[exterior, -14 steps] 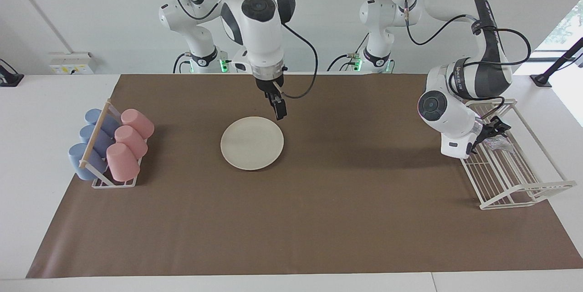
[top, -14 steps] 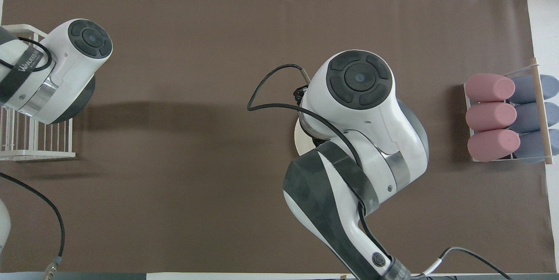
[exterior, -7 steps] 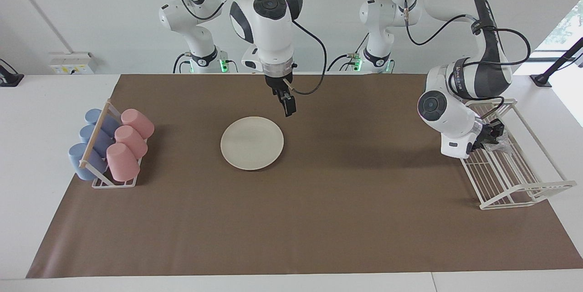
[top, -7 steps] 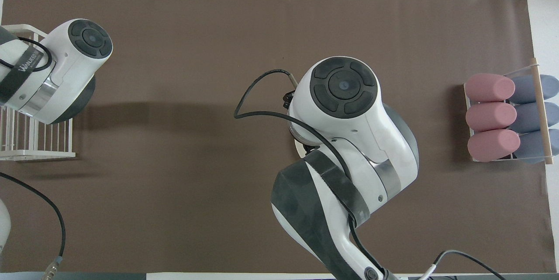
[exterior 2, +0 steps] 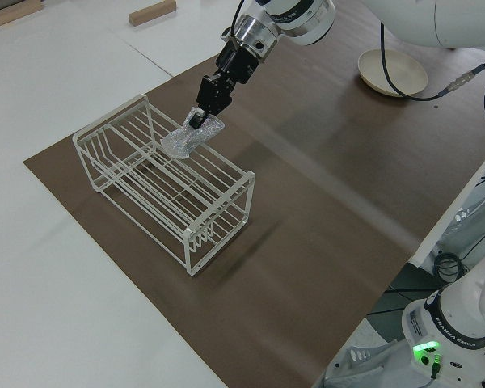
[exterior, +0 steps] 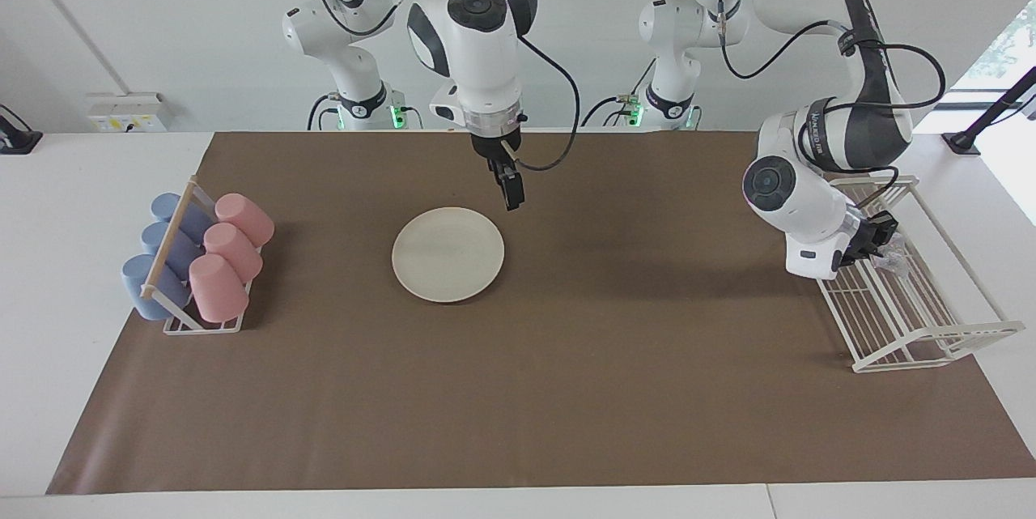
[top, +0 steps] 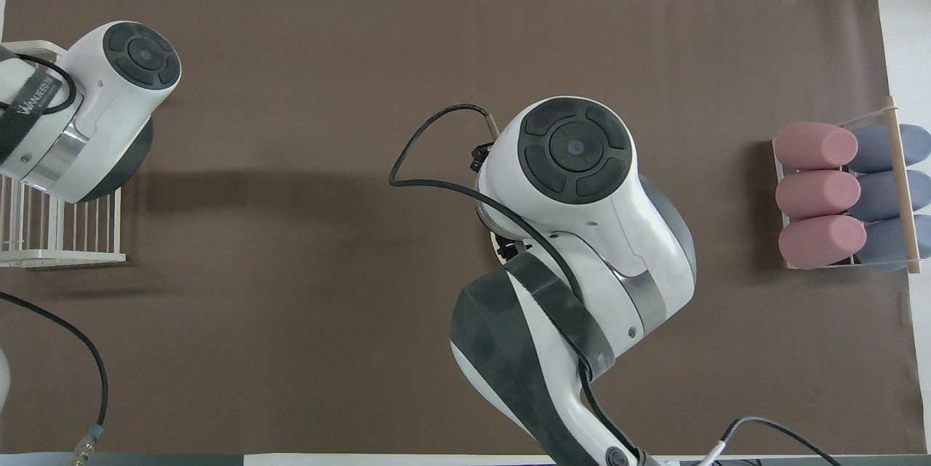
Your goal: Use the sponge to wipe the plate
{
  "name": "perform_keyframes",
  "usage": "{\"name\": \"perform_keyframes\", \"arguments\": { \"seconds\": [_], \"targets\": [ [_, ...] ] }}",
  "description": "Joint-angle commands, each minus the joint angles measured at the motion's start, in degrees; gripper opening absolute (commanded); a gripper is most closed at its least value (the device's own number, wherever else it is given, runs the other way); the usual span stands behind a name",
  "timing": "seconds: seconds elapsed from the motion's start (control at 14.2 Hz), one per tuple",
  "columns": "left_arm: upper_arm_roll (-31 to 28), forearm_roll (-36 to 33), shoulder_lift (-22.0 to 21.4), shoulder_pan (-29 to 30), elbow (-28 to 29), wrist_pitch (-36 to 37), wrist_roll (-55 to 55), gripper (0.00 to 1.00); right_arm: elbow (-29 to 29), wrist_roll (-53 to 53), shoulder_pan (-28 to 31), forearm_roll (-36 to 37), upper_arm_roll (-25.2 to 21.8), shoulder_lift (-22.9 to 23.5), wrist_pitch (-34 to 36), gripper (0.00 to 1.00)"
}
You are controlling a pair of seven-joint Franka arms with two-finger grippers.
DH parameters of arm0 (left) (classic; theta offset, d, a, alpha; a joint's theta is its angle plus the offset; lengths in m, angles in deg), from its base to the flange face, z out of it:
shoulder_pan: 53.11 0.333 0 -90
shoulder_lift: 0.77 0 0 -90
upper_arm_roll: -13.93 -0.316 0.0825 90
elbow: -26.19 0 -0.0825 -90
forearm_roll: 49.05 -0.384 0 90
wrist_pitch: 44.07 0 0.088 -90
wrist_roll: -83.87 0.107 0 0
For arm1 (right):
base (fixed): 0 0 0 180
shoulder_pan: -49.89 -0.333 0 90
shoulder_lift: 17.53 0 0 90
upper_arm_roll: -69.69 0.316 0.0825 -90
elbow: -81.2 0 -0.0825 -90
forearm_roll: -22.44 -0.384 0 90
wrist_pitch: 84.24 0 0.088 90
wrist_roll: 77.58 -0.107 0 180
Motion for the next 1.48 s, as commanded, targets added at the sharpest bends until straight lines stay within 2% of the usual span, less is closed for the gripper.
{"name": "perform_keyframes", "arguments": {
  "seconds": [0.0,0.21,0.42,0.63,0.84,1.06,1.27,1.41],
  "targets": [
    [0.2,8.2,-1.1,-0.8,-5.4,4.2,0.1,0.0,0.3,-4.2,-0.3,-0.6,0.0,0.0,-2.7,1.0],
    [2.1,17.2,-0.9,-0.9,-11.6,10.5,0.1,0.0,0.2,-4.2,-0.3,-0.4,0.0,0.0,-2.7,1.0],
    [2.5,31.5,-1.3,-0.4,-16.8,12.8,0.3,0.0,-1.2,-4.9,-1.9,-0.4,0.0,1.3,-3.4,1.0],
    [1.7,44.4,-3.5,0.2,-16.8,12.7,1.2,0.0,-4.6,-8.2,-2.0,-0.1,0.0,2.6,-2.6,0.95],
    [2.0,61.7,-4.2,4.7,-16.9,12.7,3.7,0.0,-4.4,-8.5,-2.1,3.1,0.0,2.6,-2.3,1.0],
    [1.7,81.1,-6.4,9.5,-14.6,12.1,8.1,0.0,-4.5,-9.4,-2.6,3.7,0.0,2.6,-2.3,1.0],
    [2.1,89.2,-8.1,9.3,-9.1,11.5,10.8,0.0,-4.6,-12.1,-2.7,3.0,0.1,2.7,-2.5,1.0],
    [1.8,98.2,-10.7,10.0,-2.0,9.9,18.4,0.0,-4.0,-12.7,-2.7,2.9,0.1,2.7,-2.8,1.0]
  ]
}}
